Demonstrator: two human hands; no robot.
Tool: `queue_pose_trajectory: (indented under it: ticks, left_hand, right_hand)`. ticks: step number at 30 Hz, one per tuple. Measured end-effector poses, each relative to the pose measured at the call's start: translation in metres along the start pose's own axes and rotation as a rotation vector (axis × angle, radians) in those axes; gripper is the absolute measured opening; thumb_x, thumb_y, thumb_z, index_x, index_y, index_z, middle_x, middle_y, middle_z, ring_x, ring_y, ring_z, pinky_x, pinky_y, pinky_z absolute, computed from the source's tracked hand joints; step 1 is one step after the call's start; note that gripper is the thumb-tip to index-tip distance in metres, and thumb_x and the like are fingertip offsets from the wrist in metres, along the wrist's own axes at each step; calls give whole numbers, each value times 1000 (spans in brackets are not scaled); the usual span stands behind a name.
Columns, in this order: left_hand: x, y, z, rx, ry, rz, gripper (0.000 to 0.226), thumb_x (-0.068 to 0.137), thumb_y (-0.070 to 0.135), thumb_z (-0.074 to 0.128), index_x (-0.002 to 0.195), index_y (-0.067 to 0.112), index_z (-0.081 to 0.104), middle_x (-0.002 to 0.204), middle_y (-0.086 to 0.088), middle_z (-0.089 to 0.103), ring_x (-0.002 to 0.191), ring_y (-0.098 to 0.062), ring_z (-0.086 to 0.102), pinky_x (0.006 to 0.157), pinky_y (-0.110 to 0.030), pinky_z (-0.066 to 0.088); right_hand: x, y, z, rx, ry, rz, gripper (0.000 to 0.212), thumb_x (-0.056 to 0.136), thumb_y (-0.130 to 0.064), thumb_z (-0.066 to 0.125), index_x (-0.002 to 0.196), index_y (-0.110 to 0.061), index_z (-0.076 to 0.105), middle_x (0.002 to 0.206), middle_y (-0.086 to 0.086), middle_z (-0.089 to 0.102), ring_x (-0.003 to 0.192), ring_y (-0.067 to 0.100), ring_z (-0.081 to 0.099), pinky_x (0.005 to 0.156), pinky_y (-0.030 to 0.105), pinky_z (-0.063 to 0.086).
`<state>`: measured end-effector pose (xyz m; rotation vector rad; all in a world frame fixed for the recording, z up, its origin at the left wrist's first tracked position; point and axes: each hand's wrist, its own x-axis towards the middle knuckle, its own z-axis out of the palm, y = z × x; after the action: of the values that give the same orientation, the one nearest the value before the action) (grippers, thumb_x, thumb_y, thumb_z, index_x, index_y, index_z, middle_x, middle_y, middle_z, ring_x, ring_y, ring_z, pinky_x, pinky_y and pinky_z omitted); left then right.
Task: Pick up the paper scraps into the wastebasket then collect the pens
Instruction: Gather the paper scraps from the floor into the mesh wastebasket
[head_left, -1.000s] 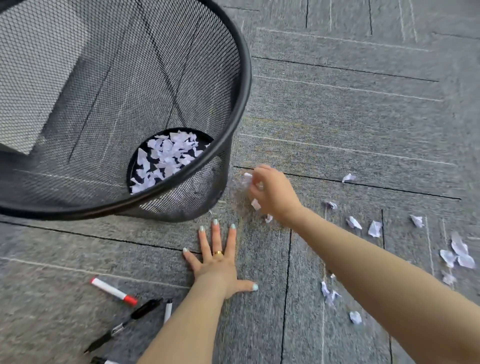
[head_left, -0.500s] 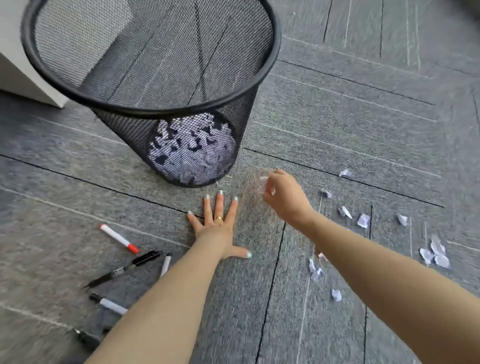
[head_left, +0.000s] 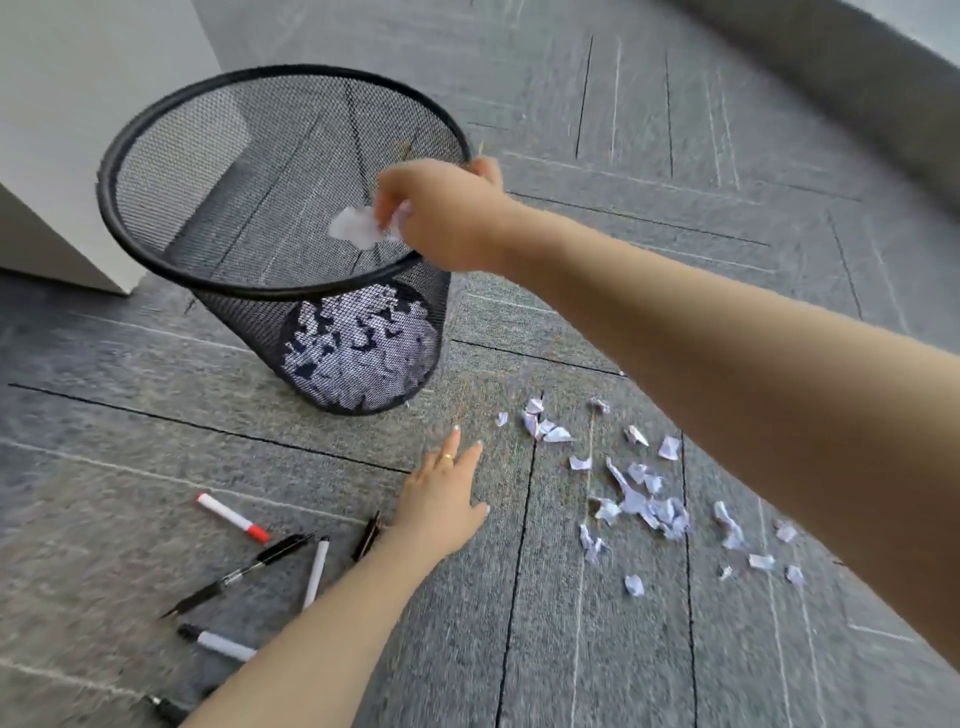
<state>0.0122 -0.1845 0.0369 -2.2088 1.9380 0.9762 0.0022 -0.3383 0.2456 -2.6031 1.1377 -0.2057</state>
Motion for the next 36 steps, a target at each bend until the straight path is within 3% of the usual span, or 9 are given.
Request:
queue_pose_trajectory:
  ticks: [3,6,9,12,15,23,28,33,36]
  left_hand:
    - [7,0,-4,-55,28,-1,65,91,28,54,147,22,21,156,-4,16,142,-25,21,115,-41,22]
    - [20,2,-13,-65,48,10,58,91,21,53,144,20,29,151,-4,29,135,-24,35,109,-38,35]
    - [38,10,-24,-175,55,-30,52,92,16,52,141,18,35,145,-6,37,86,-17,62,75,-30,52]
    - [60,23,-25,-339,98,-116,47,92,17,52,137,16,41,126,-8,50,52,-12,46,51,-28,43]
    - [71,42,-19,-355,136,-137,48,89,12,57,135,12,43,133,-12,43,61,-10,47,50,-20,40]
    - [89,46,-3,-193,156,-160,17,89,-1,50,103,9,52,133,-19,40,80,-22,50,66,-30,40]
    - [95,42,-4,-142,192,-44,5,91,11,52,87,12,54,100,-11,62,79,-23,53,67,-34,44]
    - [100,76,7,-149,142,125,5,88,15,59,84,14,58,145,-8,35,135,-26,28,110,-41,23]
    - [95,88,27,-169,102,90,11,88,13,58,78,12,54,151,-7,28,142,-26,20,116,-45,17]
  right_hand:
    - [-3,-3,-4,-5,-142,50,51,84,3,36,114,-29,60,107,-13,60,96,13,50,108,52,10]
    - [-10,8,-5,56,0,60,16,89,-21,48,86,-20,64,89,-11,61,93,13,54,109,64,6]
    - [-19,18,-2,121,157,85,27,86,-32,57,62,-24,47,76,-11,55,80,9,49,110,56,18]
    - [-35,27,-3,272,364,82,32,85,-34,58,60,-24,41,74,-10,55,74,9,52,101,44,37]
    - [-74,57,11,496,536,199,23,86,-29,58,69,-17,51,79,2,63,81,16,59,81,33,47]
    - [-248,145,142,560,284,790,11,89,-19,58,97,-13,61,103,-1,59,99,13,55,91,29,43]
    - [-304,146,191,373,229,829,24,85,-25,62,107,-16,60,119,-1,51,112,17,46,101,37,37]
    - [-324,141,220,142,98,662,68,75,-53,63,133,-28,38,147,-3,27,134,17,16,113,47,-3]
    - [-329,145,232,56,24,610,79,73,-67,46,139,-34,19,153,0,18,140,22,5,111,48,-11]
